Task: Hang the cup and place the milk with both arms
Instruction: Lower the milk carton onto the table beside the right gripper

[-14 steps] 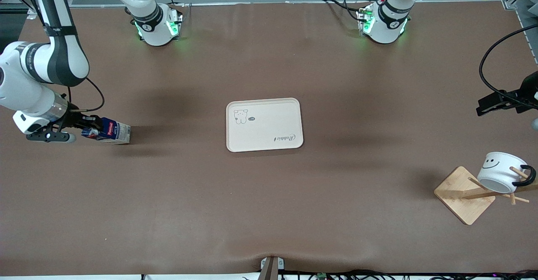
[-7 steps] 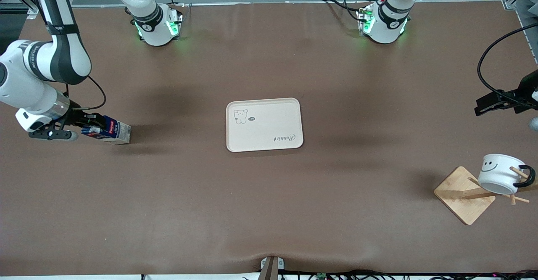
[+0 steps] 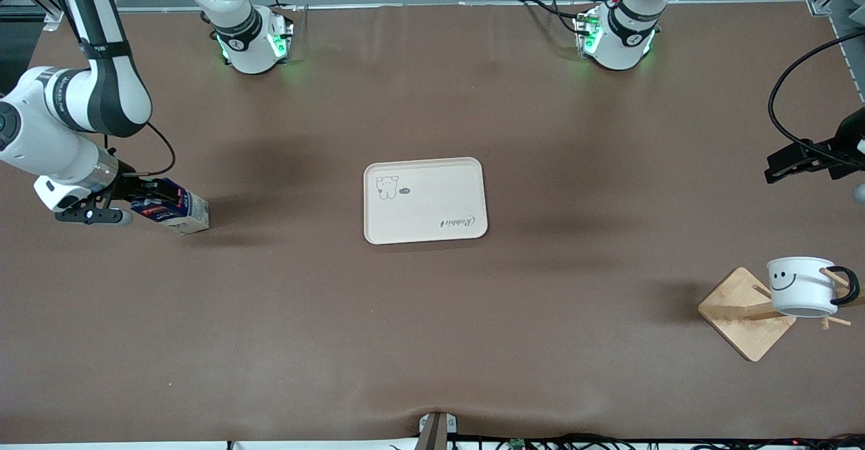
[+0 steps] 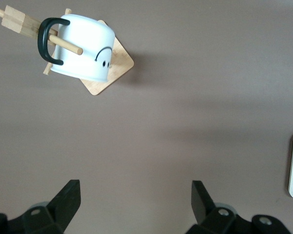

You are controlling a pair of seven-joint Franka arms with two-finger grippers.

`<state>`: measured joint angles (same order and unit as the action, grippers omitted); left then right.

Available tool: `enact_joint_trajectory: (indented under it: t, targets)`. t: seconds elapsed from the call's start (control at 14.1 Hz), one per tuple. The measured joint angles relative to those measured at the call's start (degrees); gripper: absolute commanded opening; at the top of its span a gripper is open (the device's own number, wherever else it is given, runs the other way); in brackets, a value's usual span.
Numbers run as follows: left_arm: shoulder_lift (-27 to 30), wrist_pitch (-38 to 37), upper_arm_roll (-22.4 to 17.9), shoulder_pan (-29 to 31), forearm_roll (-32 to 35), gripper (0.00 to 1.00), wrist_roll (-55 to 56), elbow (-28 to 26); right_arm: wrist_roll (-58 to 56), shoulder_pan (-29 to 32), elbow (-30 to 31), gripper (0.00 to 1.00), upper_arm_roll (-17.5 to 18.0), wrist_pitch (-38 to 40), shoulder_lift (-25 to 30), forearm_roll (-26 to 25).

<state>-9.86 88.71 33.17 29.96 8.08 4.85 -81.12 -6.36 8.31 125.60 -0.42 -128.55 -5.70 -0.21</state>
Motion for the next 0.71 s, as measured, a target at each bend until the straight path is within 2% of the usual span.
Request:
enact_joint_trajectory:
  t: [0.21,0.71]
  targets:
    - [0.00,0.00,-0.02,0.08,0.00,1.00,0.00,0.00,0.00,0.00,-1.13,1.00,0.00,0.52,0.00,0.00]
    - [0.00,0.00,-0.28,0.14,0.00,1.00,0.00,0.00,-0.01,-0.56,-12.20,1.00,0.76,14.99,-0.06,0.00]
